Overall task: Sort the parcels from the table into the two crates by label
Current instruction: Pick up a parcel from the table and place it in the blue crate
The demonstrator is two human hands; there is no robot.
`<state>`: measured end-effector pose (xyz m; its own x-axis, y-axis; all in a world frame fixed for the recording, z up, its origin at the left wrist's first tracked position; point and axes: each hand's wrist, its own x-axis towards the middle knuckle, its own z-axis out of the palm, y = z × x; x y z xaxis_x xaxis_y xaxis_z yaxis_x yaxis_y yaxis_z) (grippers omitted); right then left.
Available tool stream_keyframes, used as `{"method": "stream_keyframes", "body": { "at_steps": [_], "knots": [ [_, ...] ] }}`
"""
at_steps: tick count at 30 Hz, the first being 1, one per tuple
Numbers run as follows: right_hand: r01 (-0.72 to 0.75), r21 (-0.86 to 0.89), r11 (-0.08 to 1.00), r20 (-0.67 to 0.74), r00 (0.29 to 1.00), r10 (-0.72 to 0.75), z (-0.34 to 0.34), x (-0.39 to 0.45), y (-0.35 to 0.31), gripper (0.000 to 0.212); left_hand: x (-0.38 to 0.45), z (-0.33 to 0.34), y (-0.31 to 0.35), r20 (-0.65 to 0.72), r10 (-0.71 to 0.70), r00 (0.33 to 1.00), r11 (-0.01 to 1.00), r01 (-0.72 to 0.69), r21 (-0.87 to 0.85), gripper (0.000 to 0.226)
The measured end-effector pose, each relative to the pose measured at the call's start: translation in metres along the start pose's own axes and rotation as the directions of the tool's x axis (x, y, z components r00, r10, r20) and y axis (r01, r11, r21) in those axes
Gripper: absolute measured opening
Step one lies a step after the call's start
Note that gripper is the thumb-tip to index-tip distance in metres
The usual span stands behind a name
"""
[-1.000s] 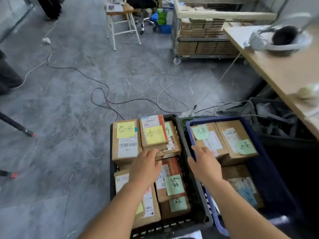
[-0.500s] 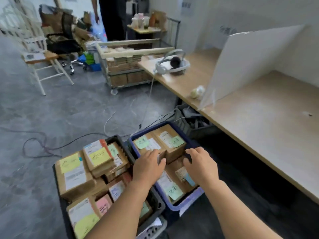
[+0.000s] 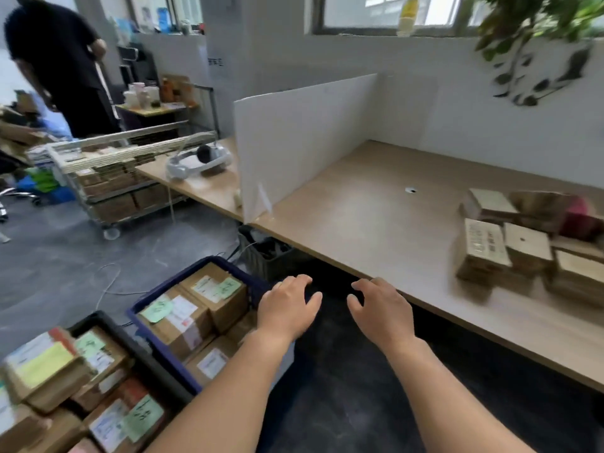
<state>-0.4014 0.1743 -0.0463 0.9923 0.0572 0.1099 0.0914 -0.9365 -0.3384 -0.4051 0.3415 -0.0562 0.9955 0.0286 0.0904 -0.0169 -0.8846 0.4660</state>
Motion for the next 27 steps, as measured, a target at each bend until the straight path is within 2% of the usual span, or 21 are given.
{"method": "stream_keyframes", "body": {
  "at_steps": [5, 11, 20, 27],
  "knots": [
    [-0.06, -0.019, 0.998, -0.044, 0.997, 0.059, -0.035, -0.013, 0.082, 0.039, -0.002, 0.041, 0.09, 0.015, 0.081, 0.997, 0.997, -0.08, -0.007, 0.047],
    [-0.173, -0.018, 0.985, -0.07, 0.983, 0.171, -0.063, -0.032, 0.166, 0.038, -0.008, 0.093, 0.168, 0.065, 0.163, 0.985, 0.986, -0.161, -0.031, 0.05],
    [-0.339, 0.02, 0.941, -0.086, 0.937, 0.34, -0.076, -0.039, 0.25, 0.037, 0.008, 0.145, 0.239, 0.152, 0.294, 0.944, 0.956, -0.292, -0.034, 0.05],
    [-0.44, -0.011, 0.898, -0.116, 0.892, 0.436, -0.091, -0.018, 0.321, 0.039, 0.057, 0.195, 0.297, 0.215, 0.384, 0.898, 0.922, -0.387, -0.031, 0.051]
  ]
}}
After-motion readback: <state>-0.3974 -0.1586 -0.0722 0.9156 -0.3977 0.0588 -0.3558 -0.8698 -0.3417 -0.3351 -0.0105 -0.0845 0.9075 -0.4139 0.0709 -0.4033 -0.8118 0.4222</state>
